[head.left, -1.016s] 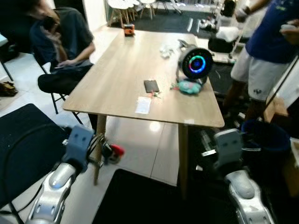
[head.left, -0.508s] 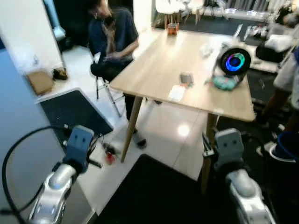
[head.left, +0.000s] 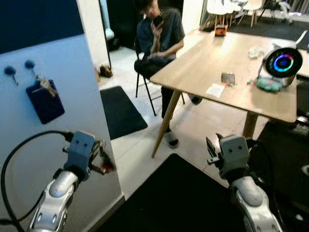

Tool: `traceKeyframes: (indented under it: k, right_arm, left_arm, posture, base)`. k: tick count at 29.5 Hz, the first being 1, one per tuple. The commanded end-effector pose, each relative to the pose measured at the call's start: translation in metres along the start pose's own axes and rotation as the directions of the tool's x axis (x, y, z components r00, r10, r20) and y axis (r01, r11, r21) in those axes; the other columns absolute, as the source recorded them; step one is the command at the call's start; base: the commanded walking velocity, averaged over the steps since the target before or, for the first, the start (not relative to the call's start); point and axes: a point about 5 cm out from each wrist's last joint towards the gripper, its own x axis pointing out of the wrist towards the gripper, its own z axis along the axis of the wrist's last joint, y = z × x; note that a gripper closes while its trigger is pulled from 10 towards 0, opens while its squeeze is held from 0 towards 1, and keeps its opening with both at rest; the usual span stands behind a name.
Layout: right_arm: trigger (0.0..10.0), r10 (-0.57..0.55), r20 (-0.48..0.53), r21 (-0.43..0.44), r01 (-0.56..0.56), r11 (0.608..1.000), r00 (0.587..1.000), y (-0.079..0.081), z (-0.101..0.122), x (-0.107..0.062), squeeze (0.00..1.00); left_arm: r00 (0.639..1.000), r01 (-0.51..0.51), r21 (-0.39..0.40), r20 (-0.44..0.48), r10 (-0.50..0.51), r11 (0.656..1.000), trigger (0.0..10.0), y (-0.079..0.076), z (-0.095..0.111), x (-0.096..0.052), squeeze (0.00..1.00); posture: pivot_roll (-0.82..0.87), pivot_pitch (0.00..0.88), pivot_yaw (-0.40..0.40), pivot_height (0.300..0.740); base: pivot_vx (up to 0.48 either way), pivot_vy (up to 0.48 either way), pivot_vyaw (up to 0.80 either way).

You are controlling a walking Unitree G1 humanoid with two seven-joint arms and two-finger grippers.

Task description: Hang keys on a hook

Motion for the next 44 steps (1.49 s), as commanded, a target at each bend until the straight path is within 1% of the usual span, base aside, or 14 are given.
traceKeyframes:
  k: [1, 26, 34, 40, 42, 44]
  right_arm:
    - [10.0, 0.015, -0.007, 0.011, -0.015, 1.000, 1.000, 0.005, -0.002, -0.002, 0.00]
    - [10.0, 0.011, -0.007, 0.018, -0.011, 1.000, 1.000, 0.007, -0.003, -0.001, 0.00]
    - [10.0, 0.006, 0.000, 0.031, -0.006, 1.000, 1.000, 0.008, -0.001, 0.000, 0.00]
    - [10.0, -0.002, 0.005, 0.056, 0.002, 0.998, 1.000, 0.009, 0.000, 0.000, 0.00]
    - [10.0, -0.002, 0.005, 0.056, 0.002, 0.998, 1.000, 0.009, 0.000, 0.000, 0.00]
    - [10.0, -0.004, 0.007, 0.068, 0.004, 0.998, 1.000, 0.011, 0.000, 0.000, 0.00]
  left_arm:
    - [1.000, -0.009, 0.006, -0.020, 0.009, 1.000, 10.0, 0.002, -0.005, -0.005, 0.00]
    - [1.000, -0.008, 0.008, -0.020, 0.008, 1.000, 10.0, 0.003, -0.003, -0.003, 0.00]
    - [1.000, -0.004, 0.000, -0.014, 0.004, 1.000, 10.0, -0.002, -0.001, 0.000, 0.00]
    - [1.000, 0.010, -0.033, 0.004, -0.010, 0.999, 10.0, -0.008, 0.006, 0.004, 0.00]
    - [1.000, 0.010, -0.033, 0.004, -0.010, 0.999, 10.0, -0.008, 0.006, 0.004, 0.00]
    - [1.000, 0.014, -0.050, 0.018, -0.013, 0.999, 10.0, -0.013, 0.012, 0.006, 0.00]
  posture:
    - [0.00, 0.145, -0.005, 0.740]
    - [0.00, 0.146, 0.004, 0.740]
    - [0.00, 0.144, 0.005, 0.740]
    - [0.00, 0.143, 0.012, 0.740]
    - [0.00, 0.143, 0.012, 0.740]
    - [0.01, 0.144, 0.015, 0.740]
  base:
    - [-0.292, 0.000, 0.49]
    - [-0.288, 0.000, 0.48]
    - [0.000, 0.000, 0.00]
    - [0.000, 0.000, 0.00]
    - [0.000, 0.000, 0.00]
    - [0.000, 0.000, 0.00]
